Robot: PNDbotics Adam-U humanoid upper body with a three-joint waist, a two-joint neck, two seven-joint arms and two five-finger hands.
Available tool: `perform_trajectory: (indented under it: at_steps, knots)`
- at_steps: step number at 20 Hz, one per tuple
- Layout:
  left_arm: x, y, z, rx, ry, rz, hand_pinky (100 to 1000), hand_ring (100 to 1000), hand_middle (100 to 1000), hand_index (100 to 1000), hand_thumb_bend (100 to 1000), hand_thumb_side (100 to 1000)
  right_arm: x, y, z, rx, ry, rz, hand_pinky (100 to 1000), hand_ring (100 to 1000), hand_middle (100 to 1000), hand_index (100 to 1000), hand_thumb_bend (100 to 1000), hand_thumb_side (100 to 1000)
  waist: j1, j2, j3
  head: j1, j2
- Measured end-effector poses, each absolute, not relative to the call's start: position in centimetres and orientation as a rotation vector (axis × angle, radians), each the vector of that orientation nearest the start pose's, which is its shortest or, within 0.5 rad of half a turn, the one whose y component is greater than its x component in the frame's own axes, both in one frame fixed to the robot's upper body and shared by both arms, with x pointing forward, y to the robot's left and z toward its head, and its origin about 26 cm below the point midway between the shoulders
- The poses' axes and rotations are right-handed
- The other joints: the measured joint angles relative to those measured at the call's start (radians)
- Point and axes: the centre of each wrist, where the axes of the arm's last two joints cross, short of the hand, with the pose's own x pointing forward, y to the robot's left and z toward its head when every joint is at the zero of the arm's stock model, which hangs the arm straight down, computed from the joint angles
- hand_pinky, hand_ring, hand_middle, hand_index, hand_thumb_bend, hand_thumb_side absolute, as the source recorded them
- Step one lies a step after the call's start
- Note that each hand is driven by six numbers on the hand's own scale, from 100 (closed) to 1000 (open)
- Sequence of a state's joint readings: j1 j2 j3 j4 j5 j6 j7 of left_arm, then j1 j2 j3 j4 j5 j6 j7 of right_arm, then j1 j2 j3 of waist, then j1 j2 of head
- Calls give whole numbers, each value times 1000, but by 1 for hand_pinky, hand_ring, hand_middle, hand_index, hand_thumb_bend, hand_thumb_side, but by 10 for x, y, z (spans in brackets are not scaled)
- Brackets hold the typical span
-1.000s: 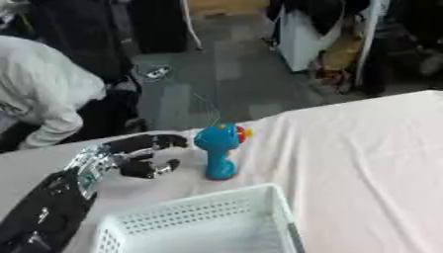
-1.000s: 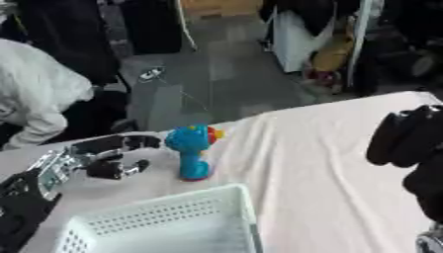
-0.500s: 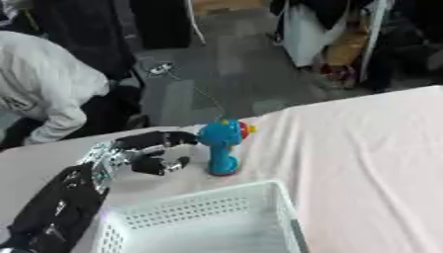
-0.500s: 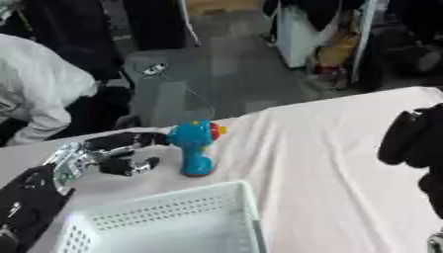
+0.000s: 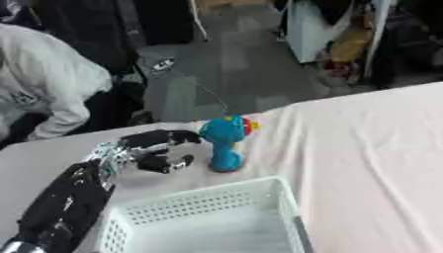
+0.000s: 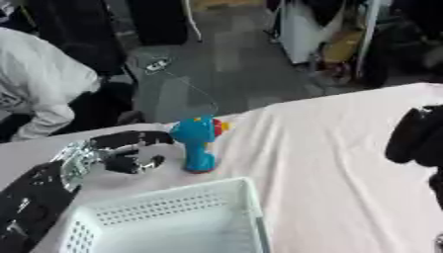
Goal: Pick up objects on the table and place them in the box.
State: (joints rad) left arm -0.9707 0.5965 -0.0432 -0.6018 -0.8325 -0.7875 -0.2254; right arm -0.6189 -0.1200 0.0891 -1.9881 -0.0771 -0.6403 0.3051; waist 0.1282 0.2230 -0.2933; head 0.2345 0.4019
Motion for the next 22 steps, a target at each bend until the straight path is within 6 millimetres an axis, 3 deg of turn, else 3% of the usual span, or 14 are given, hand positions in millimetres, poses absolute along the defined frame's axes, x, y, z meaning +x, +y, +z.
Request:
perform_trajectory:
  at_steps: [8,22]
  knots:
    - [474,396,170,720,-1674,-1591,1000,993,1000,1000,968,1000,312,-170,274,-401,2915,-695,325,418,438,497,100,1000,1,5,-5,3,0]
    - [474,395,157,596,-1750,-1412,1000,958,1000,1000,943,1000,312,-168,274,-416,2912,-690,326,419,441,497,100,1000,3,10,-12,3,-3]
